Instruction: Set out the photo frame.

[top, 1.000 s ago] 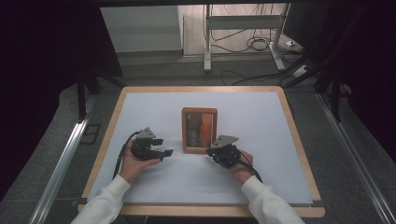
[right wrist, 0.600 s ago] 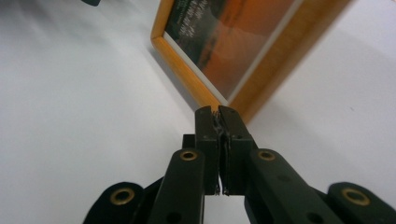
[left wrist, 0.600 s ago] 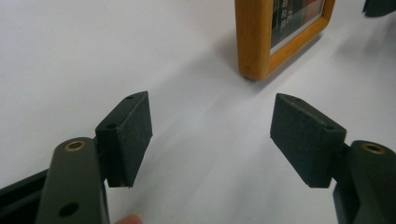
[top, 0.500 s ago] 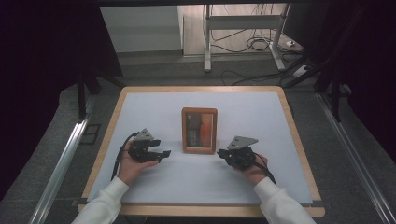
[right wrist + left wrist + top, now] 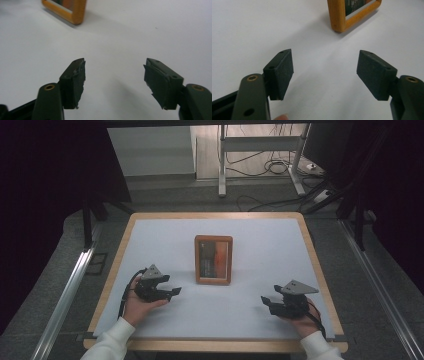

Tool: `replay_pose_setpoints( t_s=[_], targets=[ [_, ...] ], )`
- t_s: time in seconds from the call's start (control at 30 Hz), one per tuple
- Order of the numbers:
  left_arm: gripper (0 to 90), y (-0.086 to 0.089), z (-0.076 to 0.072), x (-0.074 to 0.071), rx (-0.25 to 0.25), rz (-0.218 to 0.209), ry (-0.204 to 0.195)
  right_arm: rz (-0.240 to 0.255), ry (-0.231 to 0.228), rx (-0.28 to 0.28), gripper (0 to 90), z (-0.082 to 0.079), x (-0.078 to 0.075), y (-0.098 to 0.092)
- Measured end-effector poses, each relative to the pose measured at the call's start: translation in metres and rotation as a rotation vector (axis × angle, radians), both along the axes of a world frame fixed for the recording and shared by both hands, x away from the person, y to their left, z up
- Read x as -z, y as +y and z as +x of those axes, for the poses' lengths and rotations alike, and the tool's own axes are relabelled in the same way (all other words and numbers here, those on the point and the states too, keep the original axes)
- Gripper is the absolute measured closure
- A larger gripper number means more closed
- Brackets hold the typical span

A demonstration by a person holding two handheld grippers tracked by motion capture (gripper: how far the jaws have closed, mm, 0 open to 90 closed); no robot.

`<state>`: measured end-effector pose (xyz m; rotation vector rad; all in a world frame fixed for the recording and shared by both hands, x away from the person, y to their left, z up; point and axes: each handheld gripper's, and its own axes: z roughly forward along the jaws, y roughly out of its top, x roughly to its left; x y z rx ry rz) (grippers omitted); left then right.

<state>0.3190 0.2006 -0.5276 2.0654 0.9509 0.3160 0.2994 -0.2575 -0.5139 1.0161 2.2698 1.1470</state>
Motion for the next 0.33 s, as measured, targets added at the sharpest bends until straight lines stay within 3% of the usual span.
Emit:
replay_pose_setpoints(
  t_s=[0.17,0.33],
  targets=[
    [29.2,-0.0012,-0.0016,0.0000,0.003,0.003,-0.004,0.039,0.001,0.059,29.4,0.0040,0.0017,-0.0089],
    [29.0,-0.0015,-0.0014,0.0011,0.007,0.003,-0.003,0.032,-0.021,0.070,28.4,0.0026,0.0011,-0.0066]
  ],
)
